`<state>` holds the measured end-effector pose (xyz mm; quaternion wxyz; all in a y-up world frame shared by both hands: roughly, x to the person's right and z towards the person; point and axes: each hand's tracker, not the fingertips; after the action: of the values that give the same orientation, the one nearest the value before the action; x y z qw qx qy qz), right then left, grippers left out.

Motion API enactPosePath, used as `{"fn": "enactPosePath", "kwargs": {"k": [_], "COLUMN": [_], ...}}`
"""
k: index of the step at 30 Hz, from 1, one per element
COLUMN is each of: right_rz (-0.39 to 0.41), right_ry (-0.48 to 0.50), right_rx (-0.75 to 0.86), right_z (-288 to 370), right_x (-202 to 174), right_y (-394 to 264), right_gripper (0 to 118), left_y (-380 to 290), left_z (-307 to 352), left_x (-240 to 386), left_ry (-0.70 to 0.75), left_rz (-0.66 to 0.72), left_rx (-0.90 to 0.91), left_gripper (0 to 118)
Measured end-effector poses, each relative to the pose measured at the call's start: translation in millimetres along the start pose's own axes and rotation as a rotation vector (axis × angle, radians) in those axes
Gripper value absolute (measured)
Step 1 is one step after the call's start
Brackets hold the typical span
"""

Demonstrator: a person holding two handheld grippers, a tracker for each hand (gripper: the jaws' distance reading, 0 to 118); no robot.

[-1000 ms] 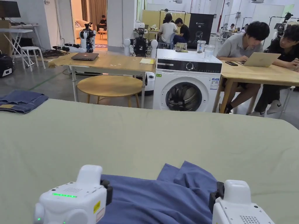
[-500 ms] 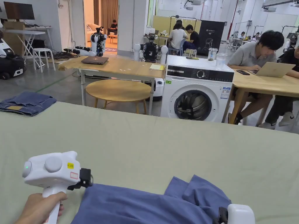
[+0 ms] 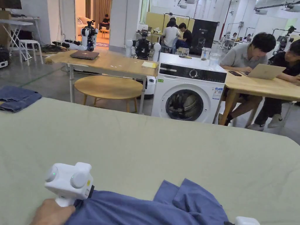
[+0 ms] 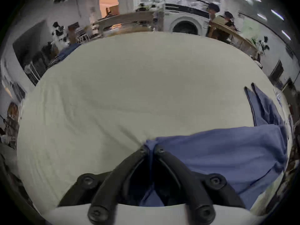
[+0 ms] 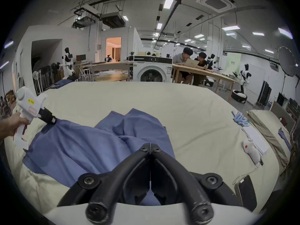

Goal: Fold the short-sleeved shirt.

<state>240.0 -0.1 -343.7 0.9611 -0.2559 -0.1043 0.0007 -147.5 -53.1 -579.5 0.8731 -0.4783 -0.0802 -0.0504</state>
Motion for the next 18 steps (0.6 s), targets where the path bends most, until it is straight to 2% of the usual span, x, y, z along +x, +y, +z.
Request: {"fn": "enactPosePath", "kwargs": {"k": [5, 6, 7, 8, 9, 10, 14, 18], "right_rz": [-0.046, -0.051, -0.054, -0.058, -0.049, -0.062, -0.074, -0.147], "right_ry": [0.051, 0.051, 0.054, 0.061, 0.064, 0.080, 0.081, 0.155], "right_rx": [-0.100, -0.115, -0.142, -0.162, -0.216, -0.264, -0.379, -0.471], "right_z": [-34.0, -45.7, -57.2, -66.9, -81.8, -96.5, -142.5, -168.9], "right_x": [23.7, 28.5, 32.6, 36.2, 39.7, 44.1, 56.1, 57.9], "right_y": [29.9, 38.0, 44.9, 49.9, 55.9, 60.7, 66.8, 60.4], "right_gripper": [0, 5, 17, 36, 62, 70, 70, 70], "left_y": [-15.8, -20.3, -24.2, -27.7, -32.8, -38.7, -57.6, -74.7], "left_z": [25.9, 35.1, 45.2, 51.7, 60.7, 69.0, 91.7, 101.4], "left_x": [-6.8, -9.8, -13.9, -16.6, -20.5, -24.2, -39.6, -47.9], "left_ry": [-0.022, -0.020, -0.049, -0.050, -0.051, -0.058, -0.042, -0.051], "left_rz": [-0.001, 0.026, 0.035, 0.058, 0.066, 0.063, 0.094, 0.118], "left_rx": [0.080, 0.114, 0.131, 0.151, 0.164, 0.177, 0.213, 0.217], "left_gripper": [0, 0, 0, 0, 0, 0, 0, 0]}}
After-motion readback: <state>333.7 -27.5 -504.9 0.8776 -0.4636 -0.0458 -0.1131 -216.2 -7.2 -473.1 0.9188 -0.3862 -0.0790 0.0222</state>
